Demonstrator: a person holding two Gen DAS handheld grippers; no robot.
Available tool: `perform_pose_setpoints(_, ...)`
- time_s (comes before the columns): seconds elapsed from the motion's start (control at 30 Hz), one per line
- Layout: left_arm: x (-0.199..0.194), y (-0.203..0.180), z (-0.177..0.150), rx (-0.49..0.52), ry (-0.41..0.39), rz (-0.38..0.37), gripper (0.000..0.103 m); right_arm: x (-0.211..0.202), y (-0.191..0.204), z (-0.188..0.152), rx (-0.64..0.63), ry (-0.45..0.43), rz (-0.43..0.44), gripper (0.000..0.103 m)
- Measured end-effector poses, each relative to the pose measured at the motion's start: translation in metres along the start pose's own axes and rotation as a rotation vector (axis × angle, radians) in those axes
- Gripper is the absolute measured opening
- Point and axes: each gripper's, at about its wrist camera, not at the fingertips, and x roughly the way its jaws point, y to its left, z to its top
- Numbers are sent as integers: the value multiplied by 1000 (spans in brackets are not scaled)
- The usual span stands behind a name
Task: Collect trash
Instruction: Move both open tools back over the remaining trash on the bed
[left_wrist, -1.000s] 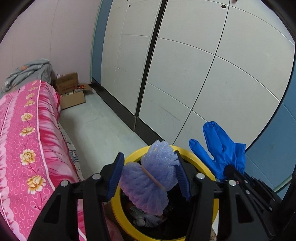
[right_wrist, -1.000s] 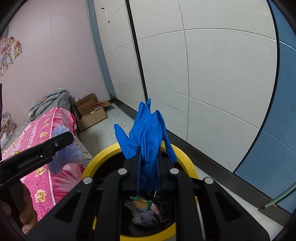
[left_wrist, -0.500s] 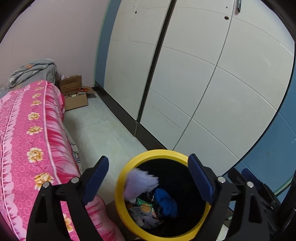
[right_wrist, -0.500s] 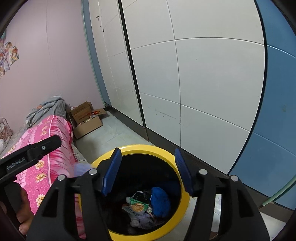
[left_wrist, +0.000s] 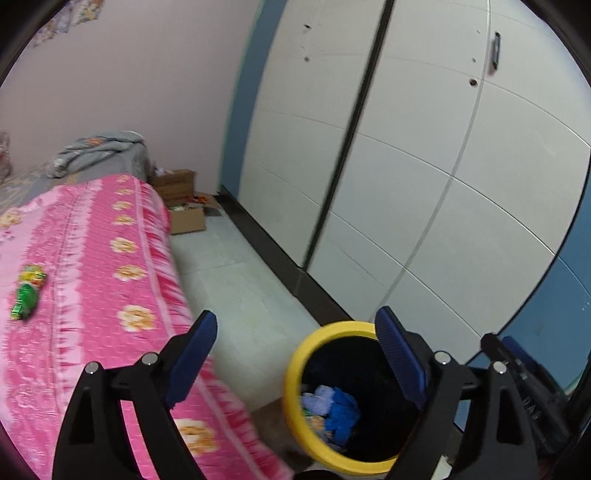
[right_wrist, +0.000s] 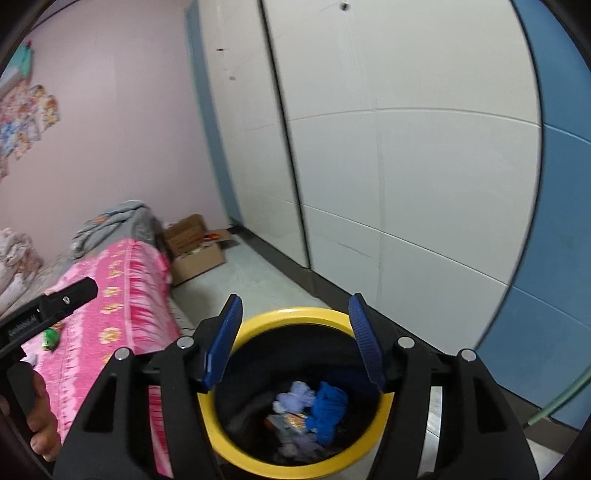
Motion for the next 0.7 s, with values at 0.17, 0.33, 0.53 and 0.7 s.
perform_pose_setpoints(0.17, -36, 48, 5, -33, -49, 104, 87, -2, 43, 17, -49, 7, 149, 68)
perform_pose_setpoints(0.33, -75, 113, 5, -87, -90, 237, 88, 8, 101, 31, -104, 69, 317, 73)
perform_pose_setpoints(0.53, -116, 190, -4, -132, -96, 398, 90, 21, 187, 34, -185, 153, 505, 75)
perform_pose_setpoints(0.7, -135, 248, -15, -178, -78, 495, 90, 34, 262, 31, -258, 196, 606, 78)
